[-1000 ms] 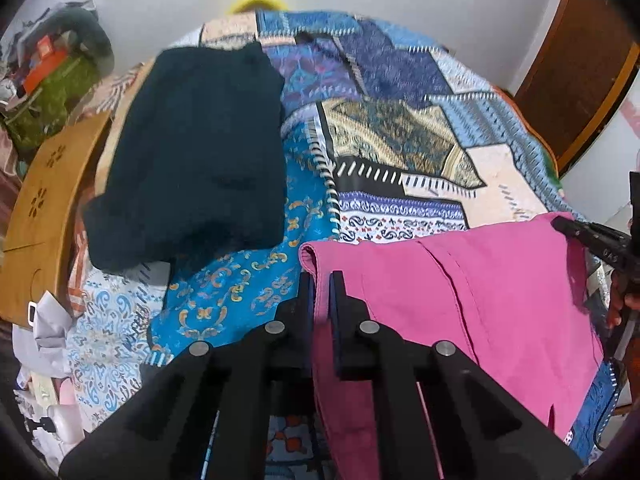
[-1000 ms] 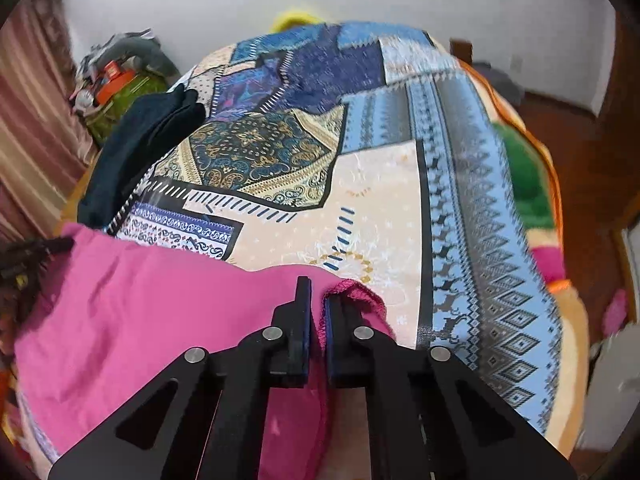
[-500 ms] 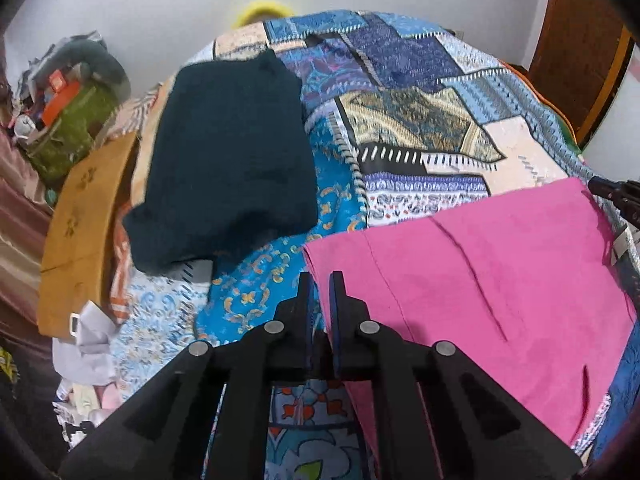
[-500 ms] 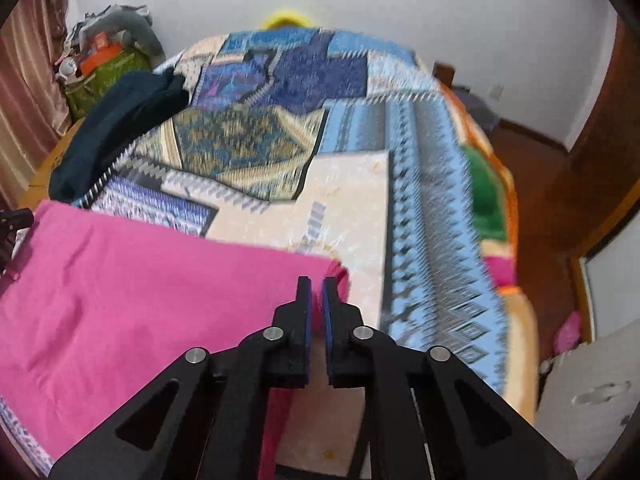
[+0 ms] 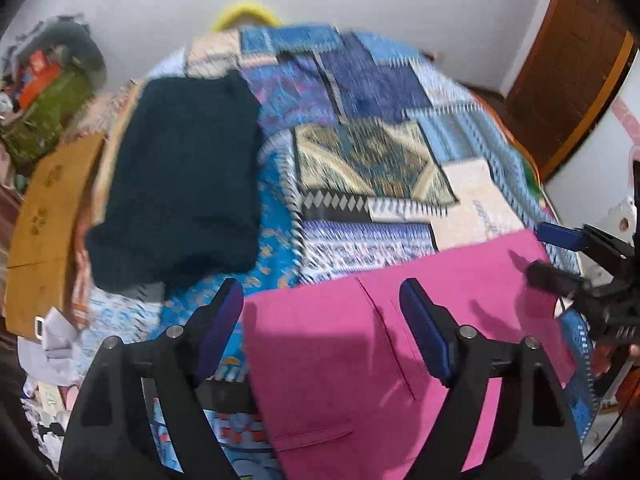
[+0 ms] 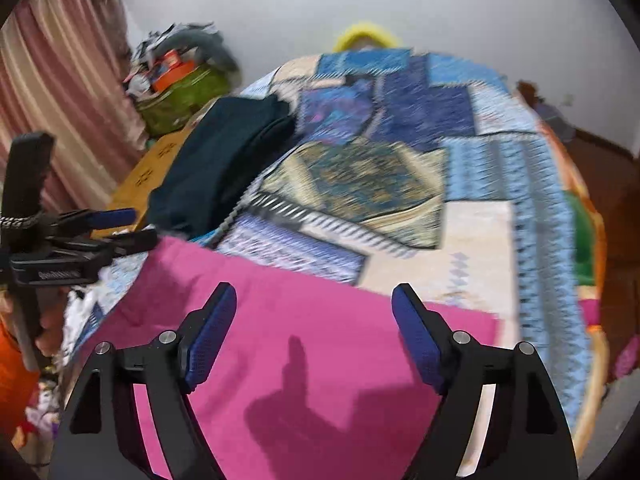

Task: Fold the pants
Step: 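Open both grippers and smooth the folded pink trousers flat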

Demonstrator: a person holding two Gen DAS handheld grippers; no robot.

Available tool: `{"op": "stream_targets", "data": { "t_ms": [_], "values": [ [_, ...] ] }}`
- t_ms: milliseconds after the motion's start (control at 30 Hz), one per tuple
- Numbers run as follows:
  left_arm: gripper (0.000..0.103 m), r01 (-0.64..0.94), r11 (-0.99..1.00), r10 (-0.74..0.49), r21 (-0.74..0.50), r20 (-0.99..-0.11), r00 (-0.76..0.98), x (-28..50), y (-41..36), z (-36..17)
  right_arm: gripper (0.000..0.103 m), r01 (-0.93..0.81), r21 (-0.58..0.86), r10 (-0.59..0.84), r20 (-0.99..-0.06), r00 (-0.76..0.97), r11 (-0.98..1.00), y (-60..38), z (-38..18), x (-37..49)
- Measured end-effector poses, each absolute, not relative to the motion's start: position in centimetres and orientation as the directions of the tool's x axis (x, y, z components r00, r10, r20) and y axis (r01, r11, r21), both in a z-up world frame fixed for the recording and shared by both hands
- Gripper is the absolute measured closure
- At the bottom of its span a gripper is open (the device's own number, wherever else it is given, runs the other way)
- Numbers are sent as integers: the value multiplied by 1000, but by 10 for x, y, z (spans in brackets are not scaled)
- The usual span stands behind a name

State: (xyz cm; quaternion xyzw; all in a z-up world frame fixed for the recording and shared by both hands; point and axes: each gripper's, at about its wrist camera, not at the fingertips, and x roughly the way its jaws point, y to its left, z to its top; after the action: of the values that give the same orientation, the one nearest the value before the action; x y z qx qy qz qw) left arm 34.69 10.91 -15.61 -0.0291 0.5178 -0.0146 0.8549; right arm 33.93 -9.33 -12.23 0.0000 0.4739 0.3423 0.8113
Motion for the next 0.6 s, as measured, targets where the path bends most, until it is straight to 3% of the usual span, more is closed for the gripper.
{"op": "stream_targets", "data": {
  "t_ms": [233,433,600],
  "values": [
    [23,36,997,-82,-75,-957,278,351,101,-210,26,-565,368,505,-857,102,739,-51,-176,339],
    [21,159,986,3,56,-950,312,323,83,-208,22,-655,272,442,-890,107,705,-57,-187,307],
    [21,142,987,18,71,-938,346,298,87,-200,22,-623,311,463,-881,94,718,-88,-182,288]
  ]
}}
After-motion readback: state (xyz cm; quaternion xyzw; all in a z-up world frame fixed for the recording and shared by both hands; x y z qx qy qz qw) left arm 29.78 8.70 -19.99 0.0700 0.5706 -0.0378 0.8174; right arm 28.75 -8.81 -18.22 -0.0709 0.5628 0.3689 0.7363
